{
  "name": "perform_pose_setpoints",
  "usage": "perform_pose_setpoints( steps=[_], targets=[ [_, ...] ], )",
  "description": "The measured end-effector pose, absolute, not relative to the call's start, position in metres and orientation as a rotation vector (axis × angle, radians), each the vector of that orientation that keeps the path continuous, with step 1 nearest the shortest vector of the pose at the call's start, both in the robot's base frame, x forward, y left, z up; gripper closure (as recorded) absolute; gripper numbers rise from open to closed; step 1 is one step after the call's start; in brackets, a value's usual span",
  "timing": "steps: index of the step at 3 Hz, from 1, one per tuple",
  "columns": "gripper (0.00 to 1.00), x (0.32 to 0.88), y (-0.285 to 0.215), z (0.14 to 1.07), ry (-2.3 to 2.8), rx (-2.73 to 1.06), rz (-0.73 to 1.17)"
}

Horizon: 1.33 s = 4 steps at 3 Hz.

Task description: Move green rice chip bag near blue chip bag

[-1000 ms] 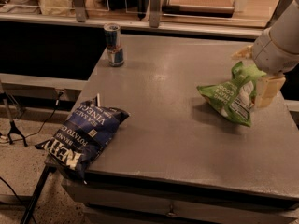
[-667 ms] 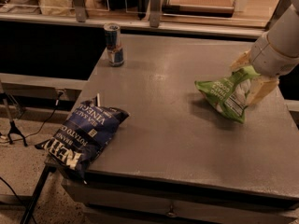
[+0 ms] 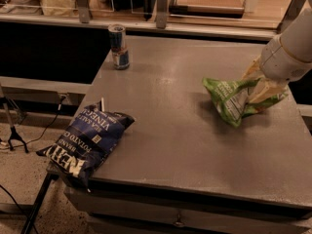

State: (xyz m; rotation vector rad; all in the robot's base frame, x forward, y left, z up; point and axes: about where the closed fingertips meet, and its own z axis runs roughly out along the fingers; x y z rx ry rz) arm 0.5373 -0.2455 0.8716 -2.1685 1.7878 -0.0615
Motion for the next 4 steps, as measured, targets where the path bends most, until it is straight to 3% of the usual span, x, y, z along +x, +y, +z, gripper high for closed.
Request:
perform_pose_setpoints(
  steps=[1, 4],
  targets=[
    [1.00, 0.530, -0.242, 0.888, 1.816, -2.084, -0.028],
    [1.00, 0.523, -0.228, 0.952, 1.804, -1.895, -0.019]
  ],
)
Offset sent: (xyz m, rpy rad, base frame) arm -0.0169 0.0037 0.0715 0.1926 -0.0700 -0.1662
